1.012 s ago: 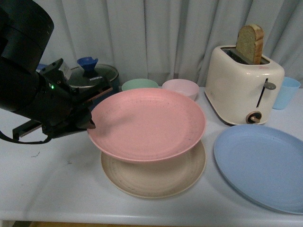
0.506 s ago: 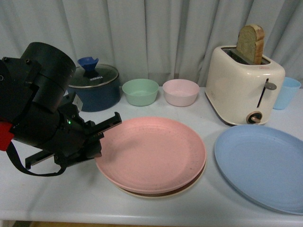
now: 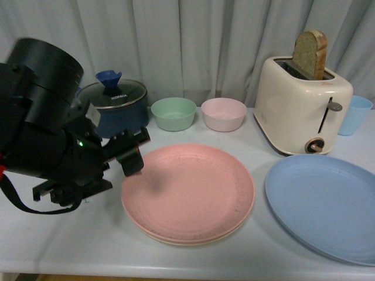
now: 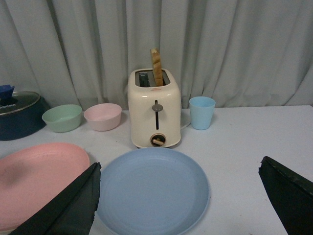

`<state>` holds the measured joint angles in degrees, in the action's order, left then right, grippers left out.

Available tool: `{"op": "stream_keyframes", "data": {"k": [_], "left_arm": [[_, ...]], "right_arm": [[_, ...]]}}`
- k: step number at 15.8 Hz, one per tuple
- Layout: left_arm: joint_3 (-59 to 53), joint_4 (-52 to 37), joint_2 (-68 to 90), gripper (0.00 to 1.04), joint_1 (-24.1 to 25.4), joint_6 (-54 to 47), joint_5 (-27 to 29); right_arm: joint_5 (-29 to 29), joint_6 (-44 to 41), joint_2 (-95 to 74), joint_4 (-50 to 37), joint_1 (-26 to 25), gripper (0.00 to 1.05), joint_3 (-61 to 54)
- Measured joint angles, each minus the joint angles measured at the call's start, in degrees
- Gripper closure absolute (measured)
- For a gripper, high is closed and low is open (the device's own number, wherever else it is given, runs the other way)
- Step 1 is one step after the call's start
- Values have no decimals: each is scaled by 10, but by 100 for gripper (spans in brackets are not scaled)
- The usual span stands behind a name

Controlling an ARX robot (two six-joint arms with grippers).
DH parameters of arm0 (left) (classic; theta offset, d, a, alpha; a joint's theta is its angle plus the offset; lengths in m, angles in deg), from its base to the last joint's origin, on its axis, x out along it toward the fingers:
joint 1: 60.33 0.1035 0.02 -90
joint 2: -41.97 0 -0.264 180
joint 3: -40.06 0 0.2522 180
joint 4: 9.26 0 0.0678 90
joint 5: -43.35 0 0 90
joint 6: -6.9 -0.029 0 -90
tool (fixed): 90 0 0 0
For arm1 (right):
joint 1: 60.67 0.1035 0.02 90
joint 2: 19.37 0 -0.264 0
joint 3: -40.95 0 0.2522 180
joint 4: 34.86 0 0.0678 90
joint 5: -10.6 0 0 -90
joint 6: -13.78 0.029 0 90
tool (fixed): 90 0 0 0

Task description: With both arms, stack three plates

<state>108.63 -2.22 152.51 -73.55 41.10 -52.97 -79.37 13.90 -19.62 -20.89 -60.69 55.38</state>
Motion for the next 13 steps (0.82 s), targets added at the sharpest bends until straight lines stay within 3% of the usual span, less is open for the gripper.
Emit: {"op": "stream_keyframes", "data": {"k": [2,3,4,5,7,10,13], "left_arm": [[-58,-93,-82,25,8,-2,-8],[-98,-241,-106,27,6,-36,42],[-145,-387,-119,38,12,-118,122],[-199,-471,-126,47,19,-182,156],[-312,-598,-169,72,42,-292,157],[-379,-603,-273,103,63,-326,134],[-433,-575,-327,103,78,-332,119]], "right_arm": [[0,0,0,0,0,6,0],[0,0,0,0,0,6,0],[1,0,0,0,0,6,0],[0,0,0,-1,0,6,0],[0,0,0,0,0,6,0],[0,0,0,0,0,6,0],[0,0,0,0,0,6,0]]}}
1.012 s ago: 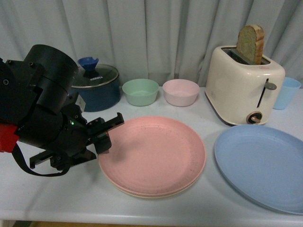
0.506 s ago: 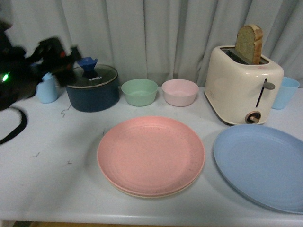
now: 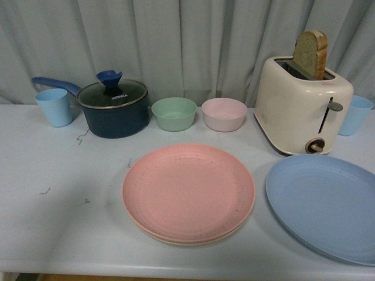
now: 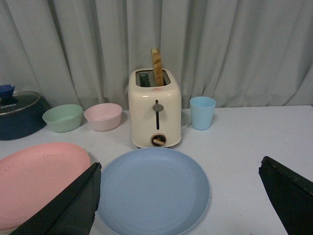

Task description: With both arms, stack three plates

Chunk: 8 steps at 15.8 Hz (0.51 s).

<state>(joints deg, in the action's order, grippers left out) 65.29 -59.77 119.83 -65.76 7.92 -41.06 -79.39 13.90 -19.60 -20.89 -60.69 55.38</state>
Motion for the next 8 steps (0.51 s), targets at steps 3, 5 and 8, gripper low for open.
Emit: {"op": "stream_keyframes", "data": {"k": [3,5,8], "left_arm": [[-41,40,-94,103,14,0,-16],[-63,75,-142,103,52,0,-52],[-74,101,-190,103,56,0,-52]], "right_arm": [[0,0,0,0,0,6,0],[0,0,0,0,0,6,0],[0,0,0,0,0,6,0]]}}
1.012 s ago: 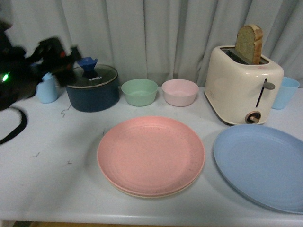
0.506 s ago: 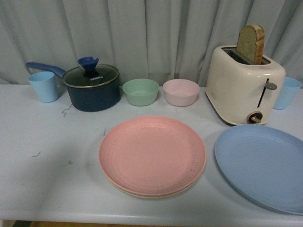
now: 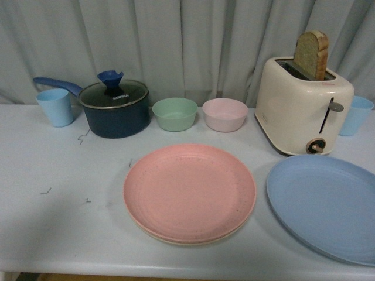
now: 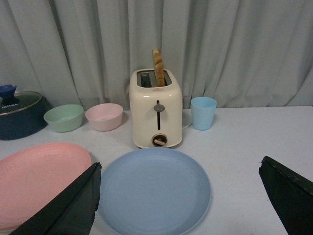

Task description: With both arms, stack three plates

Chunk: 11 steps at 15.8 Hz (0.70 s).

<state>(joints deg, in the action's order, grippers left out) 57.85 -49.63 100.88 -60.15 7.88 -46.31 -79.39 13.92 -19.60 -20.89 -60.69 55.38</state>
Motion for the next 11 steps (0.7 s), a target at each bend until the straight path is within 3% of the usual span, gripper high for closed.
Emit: {"op": "stream_keyframes", "data": {"k": [11], "left_arm": [[-34,259,-302,103,-2,0,-3]], "right_arm": [[0,0,0,0,0,6,0]]}}
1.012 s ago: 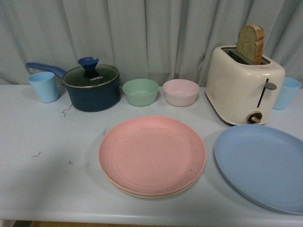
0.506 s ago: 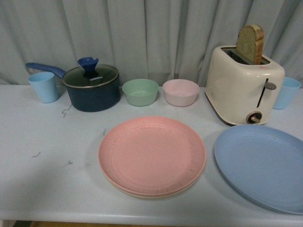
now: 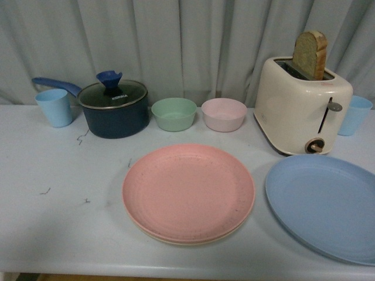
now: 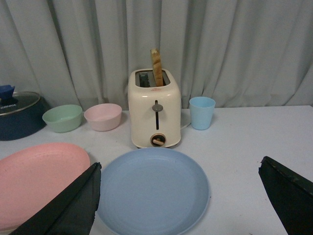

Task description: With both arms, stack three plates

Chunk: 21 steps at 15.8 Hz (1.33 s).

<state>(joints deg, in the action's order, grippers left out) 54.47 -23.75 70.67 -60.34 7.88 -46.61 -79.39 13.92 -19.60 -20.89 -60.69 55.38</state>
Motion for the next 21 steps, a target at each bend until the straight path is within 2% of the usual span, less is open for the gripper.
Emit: {"op": "stream_keyframes", "data": {"k": [5,12,13,14,17,18,19,20,21], "left_arm": [[0,95,-100,103,0,0,0],[0,180,-184,103,0,0,0],[0,201,-199,103,0,0,0],[0,290,-269,103,0,0,-1],[0,287,-282,101,0,0,0],[0,284,-282,88,0,0,0],[0,284,-282,74,0,0,0],[0,284,-282,63,0,0,0],[0,284,-282,50,0,0,1]], "right_arm": [[0,0,0,0,0,6,0],[0,0,0,0,0,6,0],[0,0,0,0,0,6,0],[0,0,0,0,0,6,0],[0,0,0,0,0,6,0],[0,0,0,0,0,6,0],[26,-2,-10,41,-9,6,10],[123,-1,-114,129,-45,6,61],[168,17,-224,100,-47,6,96]]}}
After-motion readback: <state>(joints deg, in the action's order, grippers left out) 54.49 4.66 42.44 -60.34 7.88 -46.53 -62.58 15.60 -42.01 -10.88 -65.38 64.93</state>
